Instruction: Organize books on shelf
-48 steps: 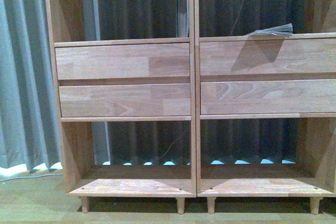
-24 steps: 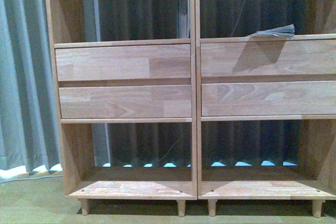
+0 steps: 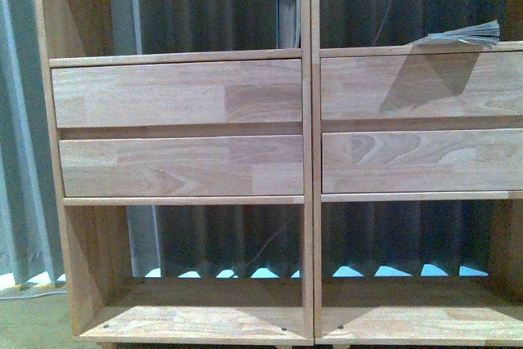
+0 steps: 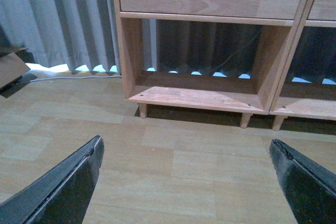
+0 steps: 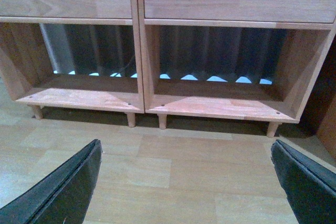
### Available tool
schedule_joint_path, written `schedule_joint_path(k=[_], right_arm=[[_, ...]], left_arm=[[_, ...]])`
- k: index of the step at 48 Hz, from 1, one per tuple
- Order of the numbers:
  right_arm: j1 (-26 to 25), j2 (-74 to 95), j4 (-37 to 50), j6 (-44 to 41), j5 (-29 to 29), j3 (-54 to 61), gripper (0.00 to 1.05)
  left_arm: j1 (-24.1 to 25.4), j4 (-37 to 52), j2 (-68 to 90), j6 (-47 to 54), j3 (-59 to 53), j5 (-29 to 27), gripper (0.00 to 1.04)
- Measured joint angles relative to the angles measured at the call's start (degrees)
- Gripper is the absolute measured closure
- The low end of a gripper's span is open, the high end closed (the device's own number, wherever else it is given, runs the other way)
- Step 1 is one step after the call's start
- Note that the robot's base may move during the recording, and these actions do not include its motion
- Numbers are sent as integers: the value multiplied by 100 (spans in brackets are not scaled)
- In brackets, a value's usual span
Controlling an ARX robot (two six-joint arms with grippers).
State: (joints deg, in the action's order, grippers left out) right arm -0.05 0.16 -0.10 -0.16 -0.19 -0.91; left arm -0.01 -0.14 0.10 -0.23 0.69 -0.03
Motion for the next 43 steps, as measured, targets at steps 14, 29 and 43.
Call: schedule_joint_path(k=[14, 29, 43], right_arm=[[0, 0, 0, 2, 2, 0, 7], [0, 0, 0, 0, -2, 0, 7], [0, 0, 0, 0, -2, 0, 7]], left_arm=[[0, 0, 0, 0, 0, 2, 7], [0, 0, 0, 0, 0, 2, 7], [0, 0, 0, 0, 0, 2, 7]])
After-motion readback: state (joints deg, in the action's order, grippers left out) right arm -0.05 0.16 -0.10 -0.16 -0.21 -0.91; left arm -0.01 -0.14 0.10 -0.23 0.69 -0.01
